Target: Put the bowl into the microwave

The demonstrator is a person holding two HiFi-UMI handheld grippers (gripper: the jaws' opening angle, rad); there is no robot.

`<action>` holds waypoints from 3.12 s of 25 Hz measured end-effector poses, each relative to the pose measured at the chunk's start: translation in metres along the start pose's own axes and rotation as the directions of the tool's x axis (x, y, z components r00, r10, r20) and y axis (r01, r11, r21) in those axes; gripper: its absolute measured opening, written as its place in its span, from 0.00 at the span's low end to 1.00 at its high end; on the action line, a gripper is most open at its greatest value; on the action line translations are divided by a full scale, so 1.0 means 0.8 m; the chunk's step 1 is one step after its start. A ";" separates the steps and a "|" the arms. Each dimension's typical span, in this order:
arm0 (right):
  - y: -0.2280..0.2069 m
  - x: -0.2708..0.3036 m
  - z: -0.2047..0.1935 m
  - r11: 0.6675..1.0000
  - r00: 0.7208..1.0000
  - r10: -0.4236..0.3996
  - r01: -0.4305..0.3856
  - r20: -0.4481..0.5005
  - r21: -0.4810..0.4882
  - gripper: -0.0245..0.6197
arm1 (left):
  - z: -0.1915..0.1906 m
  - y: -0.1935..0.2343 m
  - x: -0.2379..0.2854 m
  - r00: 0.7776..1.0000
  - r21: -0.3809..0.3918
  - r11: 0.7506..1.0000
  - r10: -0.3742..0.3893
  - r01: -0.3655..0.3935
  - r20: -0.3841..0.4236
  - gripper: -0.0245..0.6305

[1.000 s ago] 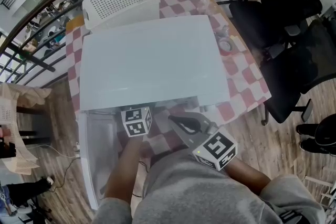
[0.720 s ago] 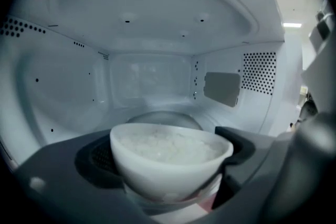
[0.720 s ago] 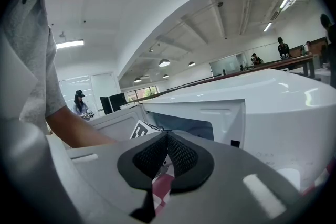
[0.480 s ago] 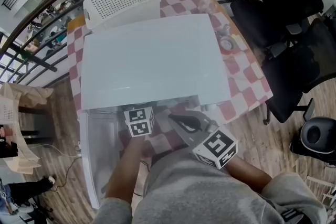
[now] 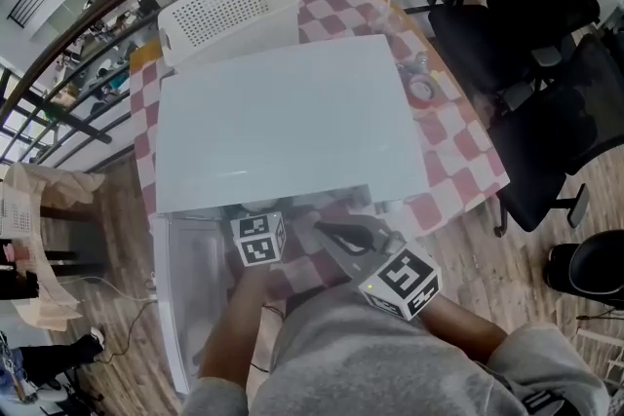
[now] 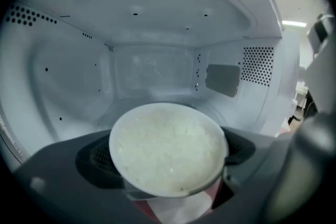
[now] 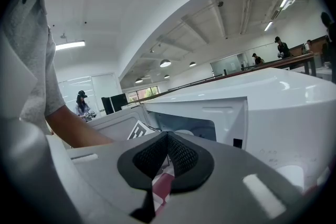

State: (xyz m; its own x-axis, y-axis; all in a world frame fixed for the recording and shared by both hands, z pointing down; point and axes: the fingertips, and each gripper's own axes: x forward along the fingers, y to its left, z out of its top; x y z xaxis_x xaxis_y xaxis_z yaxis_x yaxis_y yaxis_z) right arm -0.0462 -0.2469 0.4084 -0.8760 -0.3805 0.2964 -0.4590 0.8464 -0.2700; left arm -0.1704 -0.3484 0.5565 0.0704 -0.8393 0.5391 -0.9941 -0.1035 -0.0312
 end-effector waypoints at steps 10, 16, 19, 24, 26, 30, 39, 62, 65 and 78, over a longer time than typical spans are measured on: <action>0.001 -0.003 -0.003 1.000 1.000 -0.009 0.009 0.003 0.005 0.03 | 0.009 -0.008 0.015 1.000 0.011 1.000 -0.026 0.026 -0.013 0.86; 0.001 -0.003 -0.004 1.000 1.000 -0.008 0.008 0.001 0.011 0.03 | 0.009 -0.013 0.015 0.998 0.021 0.998 -0.052 0.052 -0.018 0.86; 0.002 -0.002 -0.004 1.000 1.000 -0.005 0.005 0.002 0.011 0.03 | 0.007 -0.019 0.011 0.997 0.030 0.997 -0.077 0.078 -0.011 0.87; 0.004 0.000 -0.005 1.000 1.000 0.003 -0.003 0.003 0.011 0.03 | 0.008 -0.019 0.004 0.995 0.039 0.994 -0.099 0.099 0.016 0.88; 0.004 0.001 -0.005 1.000 1.000 0.005 -0.005 0.003 0.010 0.03 | 0.011 -0.017 0.000 0.994 0.036 0.994 -0.100 0.099 0.032 0.88; 0.001 0.000 -0.005 1.000 1.000 0.001 -0.001 0.005 0.009 0.03 | 0.023 -0.017 -0.016 0.991 0.036 0.993 -0.112 0.110 0.074 0.88; -0.017 -0.009 -0.001 0.999 0.999 -0.042 0.042 0.028 0.012 0.03 | 0.033 -0.009 -0.099 0.980 0.010 0.997 -0.071 0.071 0.186 0.87; 0.017 -0.076 0.027 0.973 0.966 -0.230 0.230 0.116 0.020 0.03 | 0.063 -0.079 -0.297 0.880 0.064 0.952 -0.300 0.298 0.367 0.05; 0.028 -0.090 0.027 0.965 0.957 -0.262 0.263 0.120 0.007 0.03 | 0.052 -0.073 -0.311 0.878 0.045 0.953 -0.294 0.300 0.377 0.05; 0.124 -0.133 0.003 0.948 0.937 -0.319 0.317 0.145 0.035 0.03 | 0.027 -0.063 -0.410 0.870 0.035 0.958 -0.272 0.283 0.411 0.05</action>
State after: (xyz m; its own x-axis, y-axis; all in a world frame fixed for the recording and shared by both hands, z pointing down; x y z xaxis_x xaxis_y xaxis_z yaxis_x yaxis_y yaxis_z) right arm 0.0014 -0.1231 0.3479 -0.6958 -0.6801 0.2308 -0.7179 0.6685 -0.1942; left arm -0.1419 -0.0793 0.3632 0.3658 -0.9213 0.1316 -0.9299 -0.3559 0.0932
